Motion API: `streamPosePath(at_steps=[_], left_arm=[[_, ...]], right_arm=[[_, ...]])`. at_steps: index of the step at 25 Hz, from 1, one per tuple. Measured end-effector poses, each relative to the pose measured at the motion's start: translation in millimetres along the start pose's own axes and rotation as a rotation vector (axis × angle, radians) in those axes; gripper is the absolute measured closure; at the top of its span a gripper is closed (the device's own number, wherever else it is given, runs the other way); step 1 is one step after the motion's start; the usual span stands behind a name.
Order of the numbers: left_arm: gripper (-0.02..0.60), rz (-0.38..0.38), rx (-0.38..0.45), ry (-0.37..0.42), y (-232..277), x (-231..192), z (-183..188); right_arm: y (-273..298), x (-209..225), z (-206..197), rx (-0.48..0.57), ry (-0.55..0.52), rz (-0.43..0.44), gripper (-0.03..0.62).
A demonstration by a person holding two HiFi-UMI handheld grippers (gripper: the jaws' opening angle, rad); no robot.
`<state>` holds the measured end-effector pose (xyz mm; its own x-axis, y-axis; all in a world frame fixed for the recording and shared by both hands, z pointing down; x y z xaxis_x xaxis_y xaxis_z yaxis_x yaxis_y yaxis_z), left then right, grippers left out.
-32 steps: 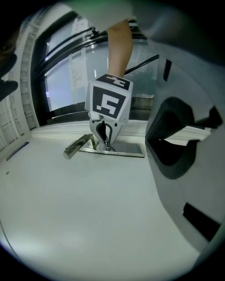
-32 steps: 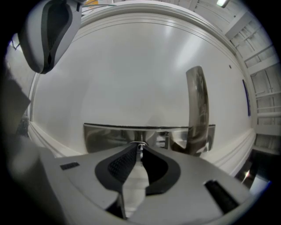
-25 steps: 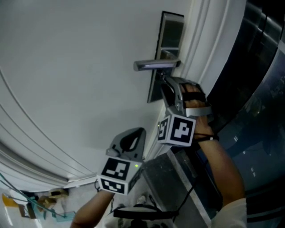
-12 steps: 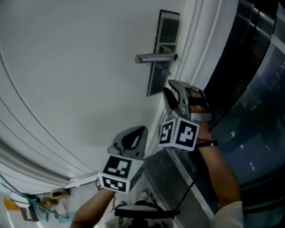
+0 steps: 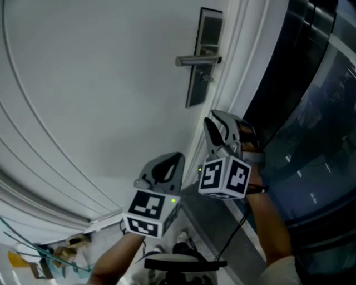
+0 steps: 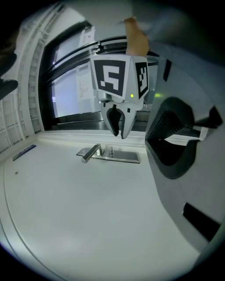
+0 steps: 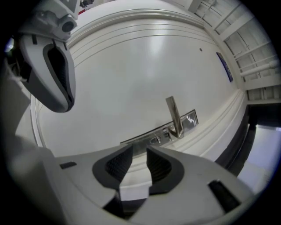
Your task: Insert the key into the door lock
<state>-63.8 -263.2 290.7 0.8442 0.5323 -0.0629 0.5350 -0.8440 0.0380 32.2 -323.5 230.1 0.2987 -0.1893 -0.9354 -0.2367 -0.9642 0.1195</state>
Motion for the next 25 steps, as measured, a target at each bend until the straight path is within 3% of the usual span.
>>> streamPosePath(at_steps=[10,20,25], left_arm=[[0.572,-0.048,-0.019,-0.014,-55,6,-14],[0.572,-0.045,-0.031,-0.013,-81,25,-25],[0.572,-0.027,-0.038,-0.001,-91,46,-32]], right_arm=[[-66,-42,29,-0.006,0.212,0.031,0.54],[-117,-78,30,0.07,0.557,0.129,0.58],[-150,-87,24,0.171,0.822,0.207,0.583]])
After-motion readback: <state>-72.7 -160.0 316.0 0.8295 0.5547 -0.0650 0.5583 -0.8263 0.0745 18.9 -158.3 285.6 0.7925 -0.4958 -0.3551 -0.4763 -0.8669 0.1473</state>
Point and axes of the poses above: the fingertips, and each gripper's own axes: y forward along the fingers, x to its right, z out of its top, the point moved 5 cm from there along -y, backward along the fingers, and after that the axes turned 3 degrees about z, right-handed, at the moved point
